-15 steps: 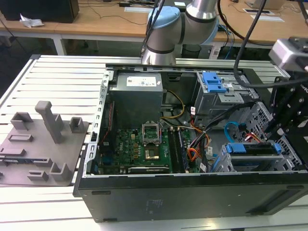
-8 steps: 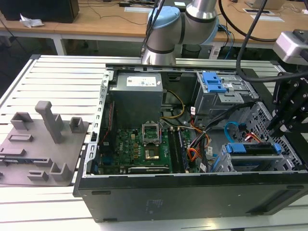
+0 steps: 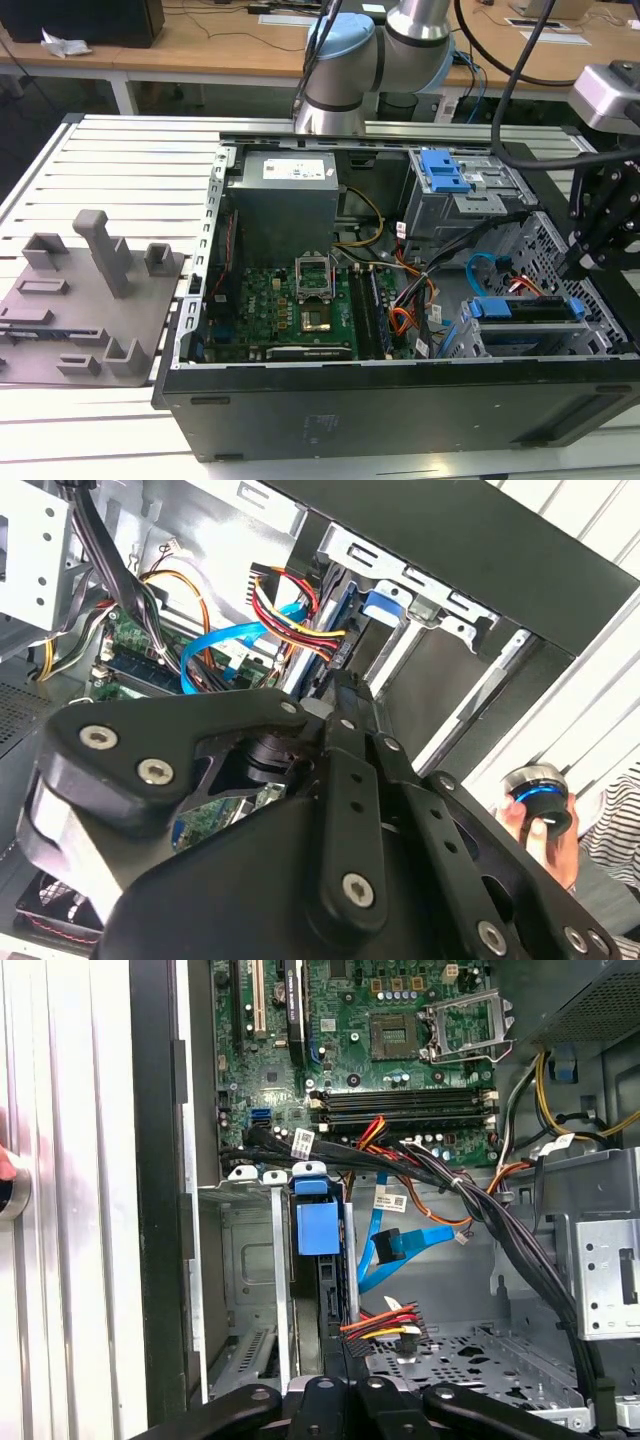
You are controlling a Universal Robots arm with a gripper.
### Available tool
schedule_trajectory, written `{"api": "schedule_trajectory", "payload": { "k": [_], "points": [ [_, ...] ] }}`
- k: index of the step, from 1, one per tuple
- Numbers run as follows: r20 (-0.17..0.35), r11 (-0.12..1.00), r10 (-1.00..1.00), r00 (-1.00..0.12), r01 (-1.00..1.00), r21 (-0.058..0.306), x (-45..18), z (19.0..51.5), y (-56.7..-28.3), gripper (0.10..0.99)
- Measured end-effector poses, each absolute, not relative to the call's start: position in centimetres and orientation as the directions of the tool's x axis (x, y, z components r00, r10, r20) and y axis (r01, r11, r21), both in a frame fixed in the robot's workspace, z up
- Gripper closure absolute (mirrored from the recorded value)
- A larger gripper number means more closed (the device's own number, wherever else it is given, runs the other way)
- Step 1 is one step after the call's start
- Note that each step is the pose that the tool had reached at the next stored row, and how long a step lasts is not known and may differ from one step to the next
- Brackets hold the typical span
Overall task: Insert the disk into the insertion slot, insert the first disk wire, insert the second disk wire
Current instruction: 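Insert the first disk wire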
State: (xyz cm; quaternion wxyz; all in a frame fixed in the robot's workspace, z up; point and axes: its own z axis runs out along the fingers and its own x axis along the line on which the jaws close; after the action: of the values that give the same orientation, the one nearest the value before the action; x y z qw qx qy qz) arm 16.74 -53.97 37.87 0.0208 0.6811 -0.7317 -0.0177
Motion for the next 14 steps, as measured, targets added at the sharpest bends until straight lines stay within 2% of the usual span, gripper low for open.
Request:
{"api": "schedule_trajectory", "payload": {
  "k": [7,14],
  "points": [
    [0.006,0.072,-0.997,-0.071,-0.996,0.054,16.74,37.92,-53.97,0.980],
    [-0.052,0.068,-0.996,-0.071,-0.996,0.058,16.69,37.92,-54.51,0.980]
  ]
}}
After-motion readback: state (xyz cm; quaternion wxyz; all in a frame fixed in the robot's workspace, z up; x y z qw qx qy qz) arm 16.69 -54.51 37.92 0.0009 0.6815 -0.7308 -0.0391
